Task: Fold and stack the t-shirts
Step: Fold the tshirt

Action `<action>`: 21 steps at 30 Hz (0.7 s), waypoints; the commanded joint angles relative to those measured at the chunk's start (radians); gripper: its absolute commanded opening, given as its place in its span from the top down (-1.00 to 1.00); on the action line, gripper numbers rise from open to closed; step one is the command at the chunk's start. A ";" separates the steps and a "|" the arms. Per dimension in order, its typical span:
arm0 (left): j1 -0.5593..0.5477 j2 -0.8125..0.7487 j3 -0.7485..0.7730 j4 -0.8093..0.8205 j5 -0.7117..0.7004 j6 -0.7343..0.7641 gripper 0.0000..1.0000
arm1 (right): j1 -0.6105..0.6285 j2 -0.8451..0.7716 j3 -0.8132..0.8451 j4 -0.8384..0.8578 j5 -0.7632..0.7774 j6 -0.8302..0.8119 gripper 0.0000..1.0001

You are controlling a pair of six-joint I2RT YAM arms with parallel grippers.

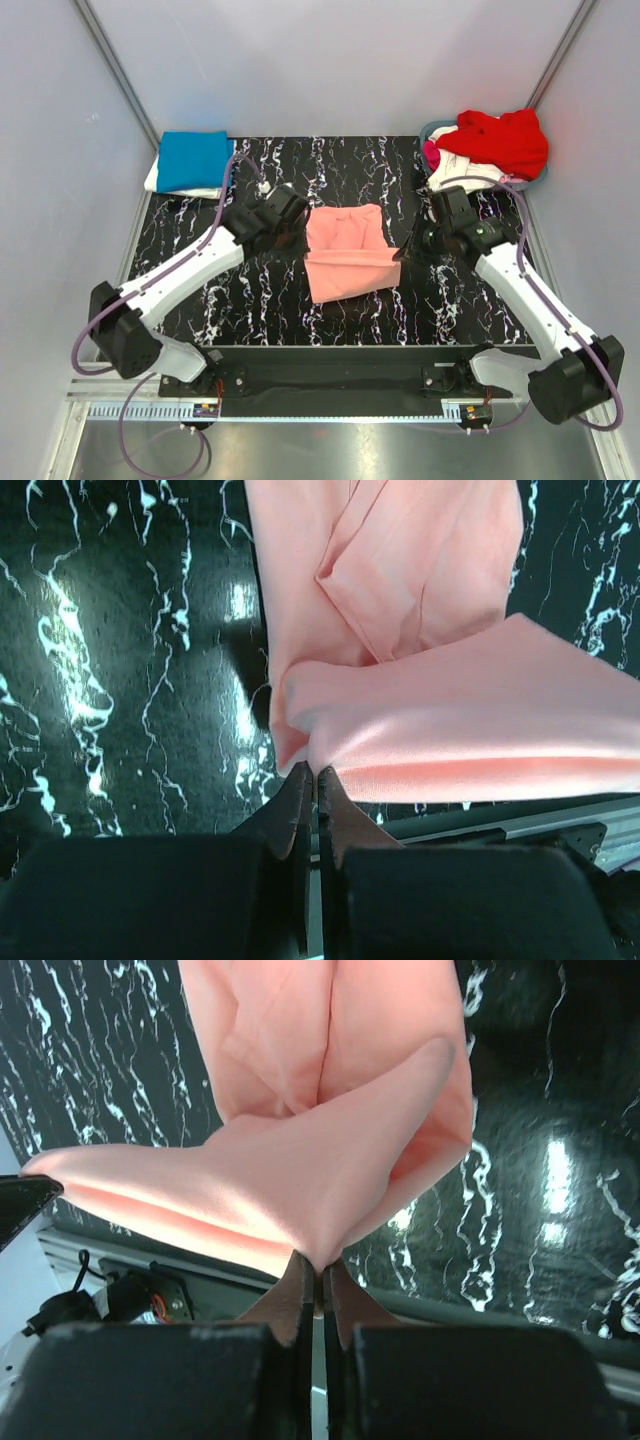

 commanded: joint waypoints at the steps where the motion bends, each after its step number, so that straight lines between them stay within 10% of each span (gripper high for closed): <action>1: 0.047 0.038 0.059 -0.016 0.015 0.083 1.00 | -0.046 0.057 0.074 0.008 0.029 -0.095 1.00; 21: 0.183 0.199 0.241 -0.036 0.096 0.171 1.00 | -0.155 0.322 0.321 0.025 -0.066 -0.171 1.00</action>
